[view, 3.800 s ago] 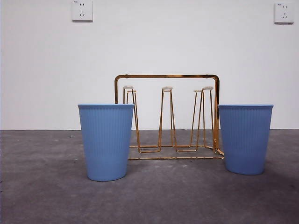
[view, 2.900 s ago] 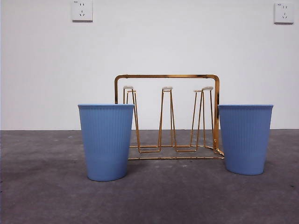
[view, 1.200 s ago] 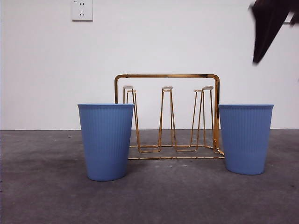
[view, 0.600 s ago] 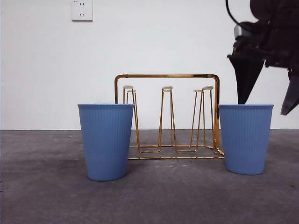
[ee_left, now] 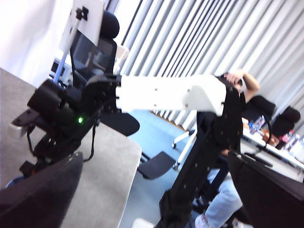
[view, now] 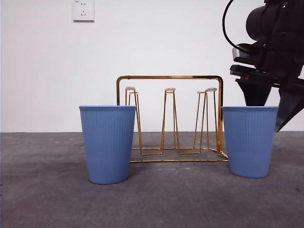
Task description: Pick up cup 1,put cup 1 in the cup rack,pick up cup 2,put cup 2 in the cup rack
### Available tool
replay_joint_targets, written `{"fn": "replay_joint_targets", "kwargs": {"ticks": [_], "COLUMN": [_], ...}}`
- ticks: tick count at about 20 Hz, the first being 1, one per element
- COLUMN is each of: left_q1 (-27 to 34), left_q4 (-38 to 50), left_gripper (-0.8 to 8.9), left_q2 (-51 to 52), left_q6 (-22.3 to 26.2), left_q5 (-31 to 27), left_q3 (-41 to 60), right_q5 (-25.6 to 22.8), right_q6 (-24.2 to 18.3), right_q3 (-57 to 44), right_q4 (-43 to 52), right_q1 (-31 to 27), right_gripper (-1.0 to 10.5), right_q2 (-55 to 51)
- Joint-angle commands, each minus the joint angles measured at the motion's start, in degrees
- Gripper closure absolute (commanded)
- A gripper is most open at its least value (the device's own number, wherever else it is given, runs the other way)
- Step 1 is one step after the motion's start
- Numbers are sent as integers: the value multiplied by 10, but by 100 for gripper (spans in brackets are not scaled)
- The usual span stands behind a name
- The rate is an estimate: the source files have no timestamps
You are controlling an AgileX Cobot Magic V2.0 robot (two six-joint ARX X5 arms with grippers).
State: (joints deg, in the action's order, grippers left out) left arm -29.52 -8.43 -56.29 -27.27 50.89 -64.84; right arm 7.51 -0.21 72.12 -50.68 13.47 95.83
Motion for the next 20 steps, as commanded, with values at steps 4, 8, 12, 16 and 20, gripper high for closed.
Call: {"fn": "replay_joint_targets", "kwargs": {"ticks": [4, 8, 12, 16, 20], "left_q1": [-32, -46, -57, -64, -64], "left_q4": [65, 105, 136, 179, 263], "left_gripper": [92, 92, 92, 92, 92], "left_q2": [-17, -28, -35, -36, -36], "left_q6": [-47, -73, -88, -110, -152], "left_q5": [-52, -80, -89, -101, -120], "left_q3": [-2, -2, -2, -2, -2], "right_q5": [6, 6, 15, 39, 81], "right_q6": [0, -12, -31, -40, -39], "right_q3": [2, 2, 4, 4, 4], "right_q4": [4, 4, -10, -21, -19], "right_q1": [1, 1, 0, 0, 0], "right_gripper": [957, 957, 957, 957, 957], "right_q2": [6, 5, -6, -67, -174]}}
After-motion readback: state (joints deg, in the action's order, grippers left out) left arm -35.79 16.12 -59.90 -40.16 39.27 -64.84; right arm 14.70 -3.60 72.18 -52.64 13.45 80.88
